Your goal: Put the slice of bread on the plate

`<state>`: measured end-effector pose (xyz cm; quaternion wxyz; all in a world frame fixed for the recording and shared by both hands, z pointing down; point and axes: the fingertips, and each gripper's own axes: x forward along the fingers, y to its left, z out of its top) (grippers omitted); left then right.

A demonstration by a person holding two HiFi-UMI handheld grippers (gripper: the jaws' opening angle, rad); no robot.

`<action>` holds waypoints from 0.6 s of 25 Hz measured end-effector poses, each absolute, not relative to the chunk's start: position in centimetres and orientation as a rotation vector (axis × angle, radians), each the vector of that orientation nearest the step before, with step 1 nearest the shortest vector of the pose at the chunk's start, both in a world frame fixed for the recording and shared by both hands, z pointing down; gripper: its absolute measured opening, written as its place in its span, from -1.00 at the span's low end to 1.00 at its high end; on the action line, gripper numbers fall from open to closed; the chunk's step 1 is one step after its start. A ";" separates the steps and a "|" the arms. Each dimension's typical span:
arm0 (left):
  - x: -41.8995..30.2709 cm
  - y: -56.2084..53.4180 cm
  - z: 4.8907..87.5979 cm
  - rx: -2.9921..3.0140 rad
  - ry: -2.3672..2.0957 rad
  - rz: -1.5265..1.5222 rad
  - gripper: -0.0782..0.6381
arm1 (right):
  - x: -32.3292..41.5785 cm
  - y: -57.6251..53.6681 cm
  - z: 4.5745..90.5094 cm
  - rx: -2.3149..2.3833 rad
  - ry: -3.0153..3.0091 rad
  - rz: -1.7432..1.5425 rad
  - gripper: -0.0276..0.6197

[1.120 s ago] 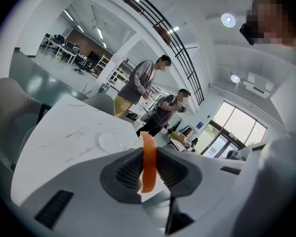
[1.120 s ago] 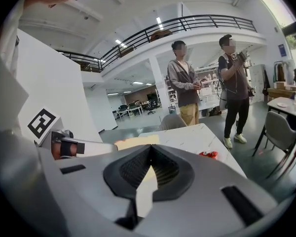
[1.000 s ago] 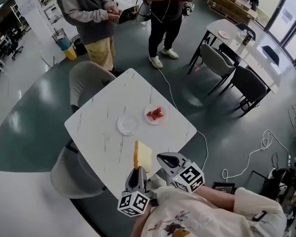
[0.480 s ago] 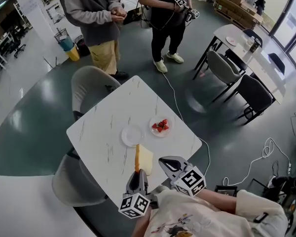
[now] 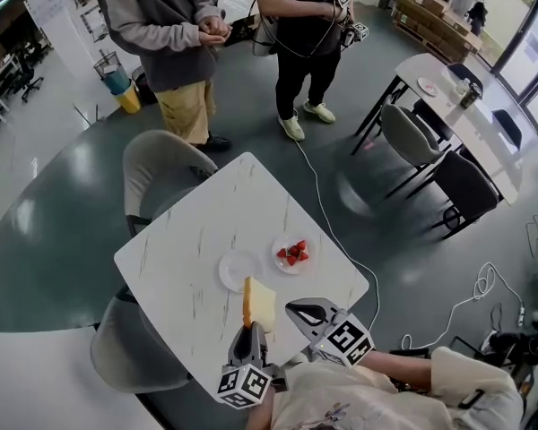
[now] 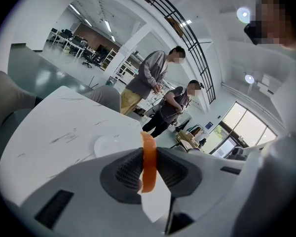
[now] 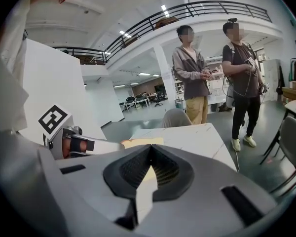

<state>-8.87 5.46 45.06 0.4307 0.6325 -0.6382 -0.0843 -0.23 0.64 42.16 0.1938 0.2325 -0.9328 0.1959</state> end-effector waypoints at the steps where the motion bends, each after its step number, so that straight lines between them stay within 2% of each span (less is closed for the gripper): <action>1: -8.8 5.1 45.3 1.575 -1.587 -0.205 -0.53 | -0.4 0.2 42.4 0.643 -2.613 0.549 -0.93; 10: -9.7 1.1 48.1 1.577 -1.542 -0.192 -0.53 | -2.3 -3.3 43.6 0.546 -2.589 0.489 -0.93; 15: -10.6 -0.3 50.4 1.555 -1.507 -0.188 -0.53 | -3.7 -4.3 47.0 0.489 -2.551 0.491 -0.93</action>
